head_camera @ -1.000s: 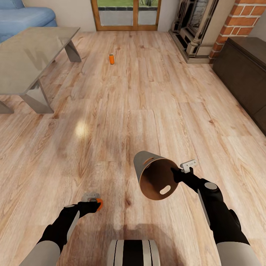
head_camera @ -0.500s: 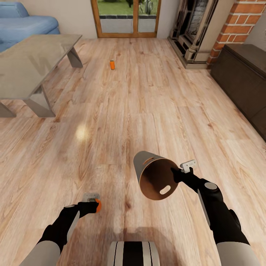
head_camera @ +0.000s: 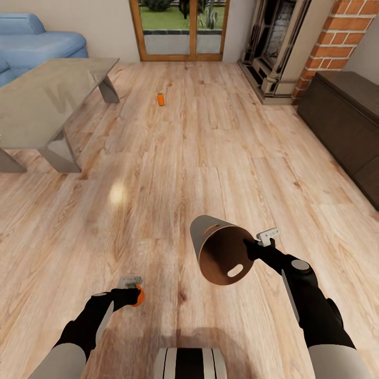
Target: Put the three can of soda from the living room inside the tash can in the kitchen.
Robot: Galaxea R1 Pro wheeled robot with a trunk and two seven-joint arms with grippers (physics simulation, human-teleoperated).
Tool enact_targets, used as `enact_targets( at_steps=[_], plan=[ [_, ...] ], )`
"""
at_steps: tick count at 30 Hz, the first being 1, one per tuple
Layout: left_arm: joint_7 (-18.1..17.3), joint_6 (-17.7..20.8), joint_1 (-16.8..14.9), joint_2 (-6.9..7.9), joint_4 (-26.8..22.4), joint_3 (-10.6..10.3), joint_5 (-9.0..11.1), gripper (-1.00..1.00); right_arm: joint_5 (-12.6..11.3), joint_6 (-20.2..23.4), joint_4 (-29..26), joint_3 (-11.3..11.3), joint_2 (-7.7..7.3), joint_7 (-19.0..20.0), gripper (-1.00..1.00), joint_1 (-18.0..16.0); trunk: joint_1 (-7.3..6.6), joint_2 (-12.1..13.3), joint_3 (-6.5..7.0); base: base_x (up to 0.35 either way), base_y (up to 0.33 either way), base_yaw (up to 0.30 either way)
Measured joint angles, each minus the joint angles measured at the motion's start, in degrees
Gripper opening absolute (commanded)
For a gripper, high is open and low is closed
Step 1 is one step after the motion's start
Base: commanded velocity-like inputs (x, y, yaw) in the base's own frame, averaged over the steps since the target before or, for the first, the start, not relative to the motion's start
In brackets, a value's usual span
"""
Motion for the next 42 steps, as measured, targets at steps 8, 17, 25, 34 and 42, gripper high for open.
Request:
enact_targets(
  at_steps=[8, 17, 25, 34, 42],
  plan=[
    [-1.01, 0.45, 0.00, 0.09, -0.51, -0.07, 0.17, -1.00, -0.23, 0.07, 0.00, -0.35, -0.15, 0.35, -1.00, -0.02, -1.76, 3.21, 1.44, 0.000, 0.000, 0.000],
    [-16.60, 0.87, -0.13, 3.51, -9.41, 0.19, 0.46, -1.00, -0.47, 0.86, -0.03, -0.89, -1.11, 3.60, -1.00, 0.02, -3.74, 6.82, 3.05, 0.000, 0.000, 0.000],
    [-26.62, 4.70, -0.02, 6.52, -20.03, 0.33, 0.31, -1.00, 0.66, 13.15, -4.70, -1.13, -3.59, 8.90, -1.00, -0.07, -5.49, 10.03, 4.49, 0.000, 0.000, 0.000],
    [-38.48, 9.62, -0.02, 8.19, -27.77, 0.52, 0.23, -1.00, 1.16, 21.25, -5.50, -1.03, -5.39, 10.14, -1.00, -0.24, -7.47, 13.64, 6.10, 0.000, 0.000, 0.000],
    [-53.16, 13.27, -0.08, 11.27, -28.26, 3.24, 0.89, -1.00, 3.09, 26.78, -5.30, -0.61, -7.03, 10.30, -1.00, -0.51, -9.23, 16.84, 7.54, 0.000, 0.000, 0.000]
  ],
)
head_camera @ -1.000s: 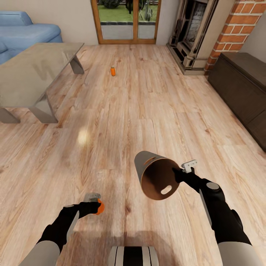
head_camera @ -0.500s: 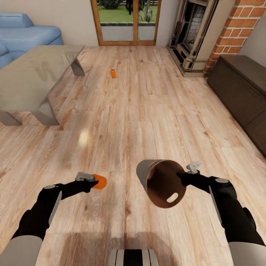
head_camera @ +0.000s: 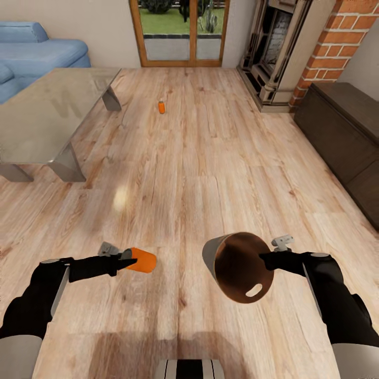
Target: Put the three can of soda from the living room inside the tash can in the kitchen.
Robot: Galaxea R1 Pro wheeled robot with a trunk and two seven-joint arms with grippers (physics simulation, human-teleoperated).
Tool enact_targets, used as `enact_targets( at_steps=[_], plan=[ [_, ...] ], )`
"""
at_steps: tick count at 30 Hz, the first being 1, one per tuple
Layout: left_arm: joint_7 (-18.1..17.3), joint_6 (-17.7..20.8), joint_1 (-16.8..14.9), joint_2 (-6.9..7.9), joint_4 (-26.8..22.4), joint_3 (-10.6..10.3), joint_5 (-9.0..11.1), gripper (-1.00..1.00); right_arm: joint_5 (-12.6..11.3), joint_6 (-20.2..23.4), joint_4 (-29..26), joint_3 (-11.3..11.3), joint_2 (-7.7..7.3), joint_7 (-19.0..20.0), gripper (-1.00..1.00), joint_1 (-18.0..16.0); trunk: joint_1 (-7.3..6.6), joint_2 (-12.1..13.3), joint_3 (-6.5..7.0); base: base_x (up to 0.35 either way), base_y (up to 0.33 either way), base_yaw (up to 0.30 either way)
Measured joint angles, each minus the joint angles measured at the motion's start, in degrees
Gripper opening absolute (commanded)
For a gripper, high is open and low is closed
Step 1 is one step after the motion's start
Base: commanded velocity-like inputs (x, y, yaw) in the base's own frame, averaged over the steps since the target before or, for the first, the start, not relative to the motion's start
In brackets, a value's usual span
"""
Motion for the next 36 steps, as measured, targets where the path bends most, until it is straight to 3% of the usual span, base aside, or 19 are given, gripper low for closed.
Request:
enact_targets(
  at_steps=[3, 5, 8, 12, 14, 18, 25, 26, 28, 29, 32, 34, 36],
  plan=[
    [-5.68, 0.65, 0.00, 0.14, 0.12, 0.75, 0.03, -1.00, 0.04, 0.82, 1.60, 0.16, -0.08, 0.04, -1.00, -0.24, -0.66, 1.20, 0.53, 0.000, 0.000, 0.000],
    [-7.49, 1.14, 0.00, 0.14, 0.27, 0.93, -0.03, -1.00, 0.61, 0.61, 3.95, 0.15, -0.09, -0.04, -1.00, -1.14, -1.09, 2.01, 0.90, 0.000, 0.000, 0.000],
    [-8.78, 2.47, -0.02, 0.08, 0.38, 1.08, -0.05, -1.00, 1.19, 0.73, 8.67, 0.54, -0.01, -0.07, -1.00, -4.60, -1.75, 3.21, 1.44, 0.000, 0.000, 0.000],
    [-9.33, 5.09, -0.88, -0.34, 0.07, 1.17, 0.27, -1.00, 3.21, 0.74, 12.51, 1.38, 0.34, -0.33, -1.00, -6.76, -2.63, 4.81, 2.16, 0.000, 0.000, 0.000],
    [-9.46, 6.27, -1.97, -0.49, 0.03, 1.16, 1.22, -1.00, 3.29, 0.86, 13.32, 1.64, 0.53, -0.50, -1.00, -7.16, -3.07, 5.62, 2.51, 0.000, 0.000, 0.000],
    [-9.51, 8.57, -3.22, -0.61, -0.06, 0.97, 5.94, -1.00, 3.35, 0.97, 14.27, 3.67, 0.74, -0.83, -1.00, -7.51, -3.95, 7.22, 3.23, 0.000, 0.000, 0.000],
    [-9.33, 10.31, -4.72, -1.36, -0.16, 0.95, 8.19, -1.00, 3.55, 2.27, 15.23, 5.21, 0.97, -1.22, -1.00, -7.63, -5.49, 10.03, 4.49, 0.000, 0.000, 0.000],
    [-9.13, 10.58, -5.48, -2.88, -0.18, 0.78, 8.33, -1.00, 3.40, 3.02, 15.47, 6.17, 1.14, -2.14, -1.00, -7.68, -5.71, 10.43, 4.67, 0.000, 0.000, 0.000],
    [-8.92, 10.58, -5.71, -4.19, -0.17, 0.66, 8.13, -1.00, 3.81, 3.01, 15.56, 6.49, 1.38, -2.83, -1.00, -7.88, -6.15, 11.23, 5.03, 0.000, 0.000, 0.000],
    [-8.21, 10.69, -5.91, -6.35, -0.13, 0.51, 8.07, -1.00, 4.45, 3.07, 16.41, 6.84, 2.14, -3.55, -1.00, -8.68, -6.36, 11.63, 5.21, 0.000, 0.000, 0.000],
    [-7.51, 10.64, -6.03, -7.65, -0.14, 0.47, 7.99, -1.00, 2.71, 3.84, 17.86, 7.07, 3.21, -3.71, -1.00, -9.83, -7.03, 12.83, 5.75, 0.000, 0.000, 0.000],
    [-6.05, 10.65, -6.18, -8.82, -0.14, 0.47, 7.95, -1.00, 3.12, 3.82, 19.25, 7.15, 4.36, -5.18, -1.00, -10.47, -7.47, 13.64, 6.10, 0.000, 0.000, 0.000],
    [-2.88, 10.63, -6.30, -11.36, -0.02, 0.33, 7.85, -1.00, 4.35, 3.50, 20.46, 7.17, 6.05, -8.08, -1.00, -10.95, -7.90, 14.44, 6.46, 0.000, 0.000, 0.000]
  ],
)
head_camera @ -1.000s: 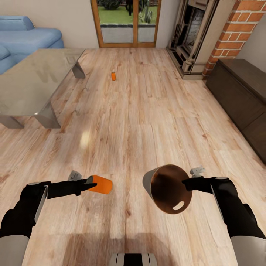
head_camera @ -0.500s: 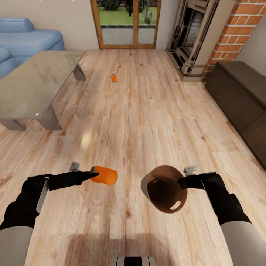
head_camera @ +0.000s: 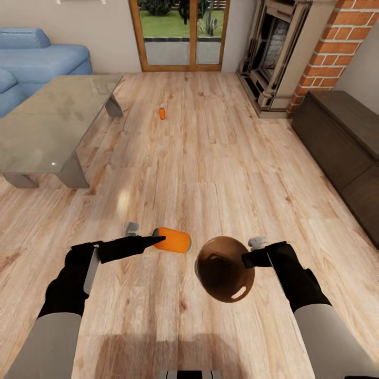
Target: Put the three can of soda from the living room inside the tash can in the kitchen.
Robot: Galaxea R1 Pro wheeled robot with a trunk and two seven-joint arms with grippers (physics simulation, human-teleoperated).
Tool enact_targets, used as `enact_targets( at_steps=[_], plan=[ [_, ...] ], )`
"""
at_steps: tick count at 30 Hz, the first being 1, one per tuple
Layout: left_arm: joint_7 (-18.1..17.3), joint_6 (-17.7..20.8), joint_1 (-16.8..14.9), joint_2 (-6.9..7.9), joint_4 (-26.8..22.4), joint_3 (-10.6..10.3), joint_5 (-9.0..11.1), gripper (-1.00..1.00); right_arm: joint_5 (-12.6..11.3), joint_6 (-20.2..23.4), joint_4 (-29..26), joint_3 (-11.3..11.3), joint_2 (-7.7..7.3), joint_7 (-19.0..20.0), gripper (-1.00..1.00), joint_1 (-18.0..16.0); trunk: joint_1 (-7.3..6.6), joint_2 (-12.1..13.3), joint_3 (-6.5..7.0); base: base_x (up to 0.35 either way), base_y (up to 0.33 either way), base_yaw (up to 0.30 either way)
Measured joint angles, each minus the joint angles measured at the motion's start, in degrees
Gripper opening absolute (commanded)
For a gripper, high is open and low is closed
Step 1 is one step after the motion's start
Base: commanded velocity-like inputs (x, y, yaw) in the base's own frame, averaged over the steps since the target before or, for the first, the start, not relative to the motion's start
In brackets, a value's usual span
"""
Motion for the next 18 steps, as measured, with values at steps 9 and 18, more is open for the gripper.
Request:
enact_targets(
  at_steps=[9, 18],
  plan=[
    [5.97, 0.37, -0.04, -3.15, 0.40, -7.29, 0.69, -1.00, 2.04, -0.22, 1.06, 2.85, 2.45, -2.63, -1.00, -1.02, -1.76, 3.22, 1.44, 0.000, 0.000, 0.000],
    [6.37, 0.37, 0.06, -3.22, 0.28, -8.62, 0.36, -1.00, 0.30, 0.14, 2.12, 3.49, 3.08, -2.68, -1.00, -2.01, -1.76, 3.22, 1.44, 0.000, 0.000, 0.000]
  ],
)
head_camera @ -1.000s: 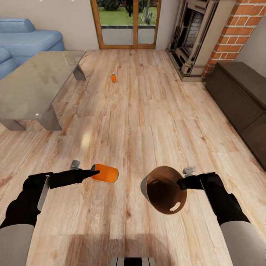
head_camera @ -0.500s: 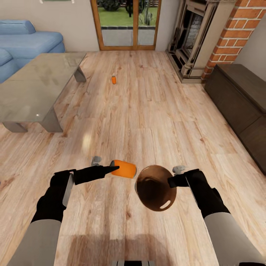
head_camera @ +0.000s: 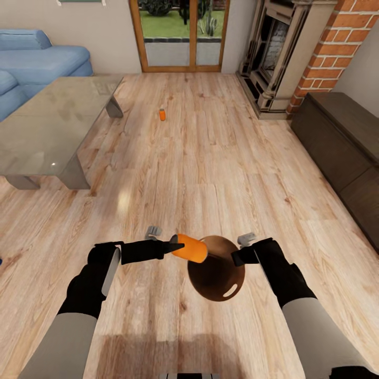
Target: Put the three can of soda from the living room inside the tash can in the kitchen.
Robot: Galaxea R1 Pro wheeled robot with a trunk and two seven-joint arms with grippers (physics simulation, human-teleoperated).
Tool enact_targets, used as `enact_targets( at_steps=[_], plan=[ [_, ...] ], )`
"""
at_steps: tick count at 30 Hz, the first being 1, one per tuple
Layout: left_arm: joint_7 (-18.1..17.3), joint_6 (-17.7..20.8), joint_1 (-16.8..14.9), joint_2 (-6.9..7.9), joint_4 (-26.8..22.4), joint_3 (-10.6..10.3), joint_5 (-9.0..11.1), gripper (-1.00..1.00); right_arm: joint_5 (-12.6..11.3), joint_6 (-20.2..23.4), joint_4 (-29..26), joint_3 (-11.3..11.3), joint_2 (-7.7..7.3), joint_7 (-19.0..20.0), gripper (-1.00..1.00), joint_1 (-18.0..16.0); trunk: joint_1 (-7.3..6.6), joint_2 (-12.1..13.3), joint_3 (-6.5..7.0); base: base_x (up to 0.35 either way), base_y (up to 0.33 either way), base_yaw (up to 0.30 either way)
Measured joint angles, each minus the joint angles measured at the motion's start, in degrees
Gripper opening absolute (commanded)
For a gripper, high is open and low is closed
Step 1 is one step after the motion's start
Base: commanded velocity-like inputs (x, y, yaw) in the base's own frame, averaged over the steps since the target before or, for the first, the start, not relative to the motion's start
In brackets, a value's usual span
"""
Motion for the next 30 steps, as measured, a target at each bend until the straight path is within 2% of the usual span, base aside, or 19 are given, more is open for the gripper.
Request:
enact_targets(
  at_steps=[3, 5, 7, 8, 11, 17, 19, 22, 24, 26, 28, 30],
  plan=[
    [0.17, -0.25, 0.00, -0.15, 0.04, -0.09, -0.21, -1.00, -0.77, 0.19, 0.30, 0.10, 0.40, 0.06, -1.00, -0.08, 0.00, 0.00, 0.00, 0.000, 0.000, 0.000],
    [1.39, 0.19, 0.04, -0.22, 0.07, -0.66, 0.17, -1.00, -0.20, 0.06, 0.37, 0.11, 0.63, -0.04, -1.00, -0.14, 0.00, 0.00, 0.00, 0.000, 0.000, 0.000],
    [3.68, 0.50, 0.06, -0.24, 0.12, -2.43, 0.70, -1.00, 1.26, -0.27, 0.42, 0.12, 0.80, -0.17, -1.00, -0.18, 0.00, 0.00, 0.00, 0.000, 0.000, 0.000],
    [5.67, 0.60, 0.07, -0.28, 0.16, -4.24, 0.94, -1.00, 1.72, -0.36, 0.45, 0.16, 1.03, -0.38, -1.00, -0.19, 0.00, 0.00, 0.00, 0.000, 0.000, 0.000],
    [9.70, 0.68, 0.07, -0.44, 0.23, -7.41, 1.43, -1.00, 1.35, -0.27, 0.44, 0.23, 1.80, -1.04, -1.00, -0.35, 0.00, 0.00, 0.00, 0.000, 0.000, 0.000],
    [16.60, 0.48, 0.05, -1.12, 1.81, -11.03, 1.58, -1.00, 1.65, -0.13, 1.72, 0.30, 3.33, -4.17, -1.00, -0.63, 0.00, 0.00, 0.00, 0.000, 0.000, 0.000],
    [20.10, 0.16, 0.02, -1.81, 3.51, -13.06, 0.92, -1.00, 2.76, 1.86, 3.05, 0.54, 3.66, -5.55, -1.00, -0.66, 0.00, 0.00, 0.00, 0.000, 0.000, 0.000],
    [24.58, -0.11, 0.00, -2.40, 4.40, -15.76, 0.53, -1.00, 1.81, 2.95, 3.95, 1.70, 3.78, -8.67, -1.00, -0.67, 0.00, 0.00, 0.00, 0.000, 0.000, 0.000],
    [27.22, -0.27, -0.01, -2.68, 4.64, -17.37, 0.65, -1.00, 2.22, 3.32, 3.78, 2.44, 3.84, -9.84, -1.00, -0.69, 0.00, 0.00, 0.00, 0.000, 0.000, 0.000],
    [29.75, -0.67, -0.01, -3.20, 4.94, -18.93, -0.32, -1.00, 1.32, 3.65, 4.06, 2.98, 4.01, -12.00, -1.00, -0.73, 0.00, 0.00, 0.00, 0.000, 0.000, 0.000],
    [31.53, -0.76, 0.02, -3.50, 5.06, -20.49, -0.67, -1.00, 0.68, 3.84, 4.04, 3.20, 4.24, -13.68, -1.00, -0.74, 0.00, 0.00, 0.00, 0.000, 0.000, 0.000],
    [32.47, -0.57, 0.00, -3.69, 5.07, -21.89, 0.22, -1.00, 0.56, 3.91, 2.42, 3.36, 4.49, -13.31, -1.00, -0.75, 0.00, 0.00, 0.00, 0.000, 0.000, 0.000]
  ],
)
